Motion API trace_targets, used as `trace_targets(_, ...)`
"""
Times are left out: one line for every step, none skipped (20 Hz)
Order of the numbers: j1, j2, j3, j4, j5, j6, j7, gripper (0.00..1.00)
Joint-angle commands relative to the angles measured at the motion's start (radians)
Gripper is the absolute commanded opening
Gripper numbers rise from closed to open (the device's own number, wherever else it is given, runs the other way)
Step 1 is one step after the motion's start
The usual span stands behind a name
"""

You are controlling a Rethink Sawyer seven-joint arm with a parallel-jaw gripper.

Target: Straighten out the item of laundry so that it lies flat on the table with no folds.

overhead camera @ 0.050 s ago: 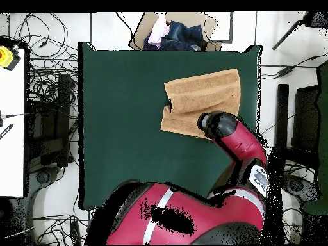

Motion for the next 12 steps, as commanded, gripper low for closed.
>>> trace_targets(0.004, 0.000, 0.136, 0.077, -0.007, 0.071, 0.060, 1.00)
trace_targets(-0.017, -0.007, 0.168, 0.088, 0.001, 0.071, 0.040, 1.00)
trace_targets(-0.037, -0.010, 0.197, 0.099, 0.009, 0.058, 0.025, 1.00)
trace_targets(-0.051, -0.009, 0.218, 0.104, 0.014, 0.038, 0.016, 1.00)
trace_targets(-0.062, -0.008, 0.234, 0.109, 0.016, 0.020, 0.012, 1.00)
trace_targets(-0.073, -0.007, 0.250, 0.113, 0.018, 0.001, 0.008, 1.00)
trace_targets(-0.080, -0.008, 0.260, 0.118, 0.016, -0.019, 0.008, 1.00)
trace_targets(-0.087, -0.008, 0.271, 0.122, 0.013, -0.039, 0.009, 1.00)
trace_targets(-0.093, -0.003, 0.281, 0.123, 0.011, -0.058, 0.009, 1.00)
trace_targets(-0.097, 0.002, 0.288, 0.122, 0.007, -0.072, 0.013, 1.00)
trace_targets(-0.101, 0.006, 0.295, 0.121, 0.003, -0.087, 0.017, 1.00)
trace_targets(-0.104, 0.011, 0.300, 0.120, -0.001, -0.101, 0.020, 1.00)
